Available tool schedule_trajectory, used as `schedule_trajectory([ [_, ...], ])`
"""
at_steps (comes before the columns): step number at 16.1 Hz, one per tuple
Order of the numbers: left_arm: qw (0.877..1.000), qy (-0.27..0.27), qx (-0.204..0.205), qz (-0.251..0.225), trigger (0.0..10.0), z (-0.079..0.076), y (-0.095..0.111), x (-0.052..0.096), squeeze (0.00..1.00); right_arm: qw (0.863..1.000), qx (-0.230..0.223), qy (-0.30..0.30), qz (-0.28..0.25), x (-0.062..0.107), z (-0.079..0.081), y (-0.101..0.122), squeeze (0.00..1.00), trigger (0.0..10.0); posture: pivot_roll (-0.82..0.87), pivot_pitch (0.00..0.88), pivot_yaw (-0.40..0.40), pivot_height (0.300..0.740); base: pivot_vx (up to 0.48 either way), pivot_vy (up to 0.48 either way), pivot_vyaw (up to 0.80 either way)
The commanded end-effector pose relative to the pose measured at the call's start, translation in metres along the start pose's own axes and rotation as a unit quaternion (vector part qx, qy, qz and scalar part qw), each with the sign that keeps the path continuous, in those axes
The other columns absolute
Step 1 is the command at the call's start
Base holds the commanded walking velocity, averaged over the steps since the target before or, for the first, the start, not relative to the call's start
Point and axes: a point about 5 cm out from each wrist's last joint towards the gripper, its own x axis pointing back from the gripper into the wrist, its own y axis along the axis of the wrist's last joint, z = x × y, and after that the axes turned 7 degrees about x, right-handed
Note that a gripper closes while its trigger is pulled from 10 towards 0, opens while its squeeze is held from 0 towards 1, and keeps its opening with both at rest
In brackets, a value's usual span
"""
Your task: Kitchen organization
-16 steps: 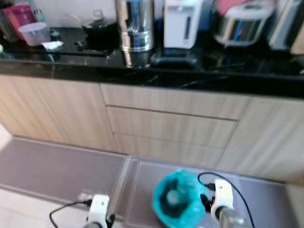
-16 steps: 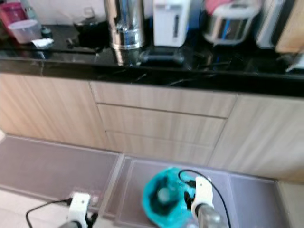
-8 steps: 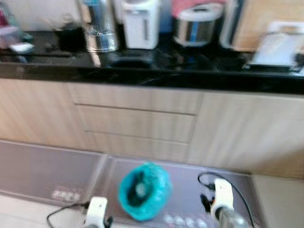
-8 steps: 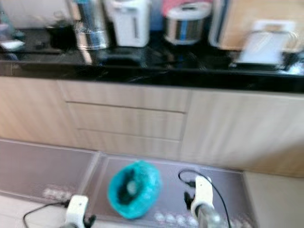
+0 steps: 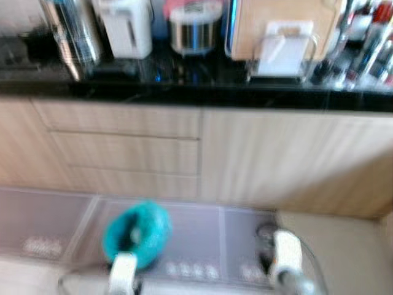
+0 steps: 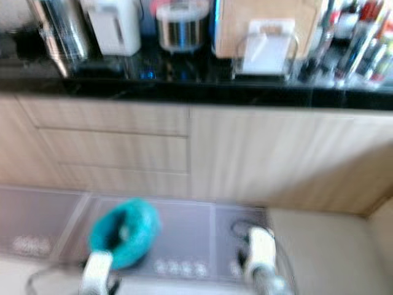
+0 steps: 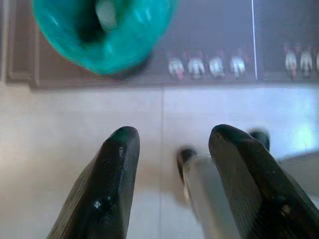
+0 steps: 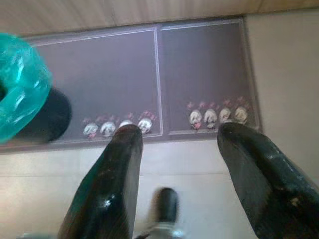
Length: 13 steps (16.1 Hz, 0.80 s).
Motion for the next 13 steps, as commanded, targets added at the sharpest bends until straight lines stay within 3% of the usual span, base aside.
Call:
schedule_trajectory([
  [1, 1.0, -0.003, -0.007, -0.004, 10.0, -0.0019, 0.0041, -0.0012, 0.0, 1.0, 0.001, -0.004, 0.0, 0.0002, -0.0041, 0.0017, 0.0, 10.0, 0.0, 0.0, 0.04, 0.74, 0.0, -0.48, 0.0],
  [6, 1.0, -0.003, -0.007, -0.003, 10.0, -0.002, 0.0035, -0.0011, 0.0, 1.0, 0.002, -0.004, 0.0, 0.0005, -0.0043, 0.0002, 0.0, 10.0, -0.01, 0.0, 0.036, 0.74, 0.0, -0.48, 0.0],
  [13, 1.0, 0.003, 0.002, -0.005, 10.0, 0.0017, 0.0046, -0.0008, 0.0, 1.0, -0.005, -0.007, -0.003, 0.0001, -0.0021, 0.0008, 0.0, 10.0, -0.01, 0.0, 0.051, 0.74, 0.0, 0.0, 0.0],
])
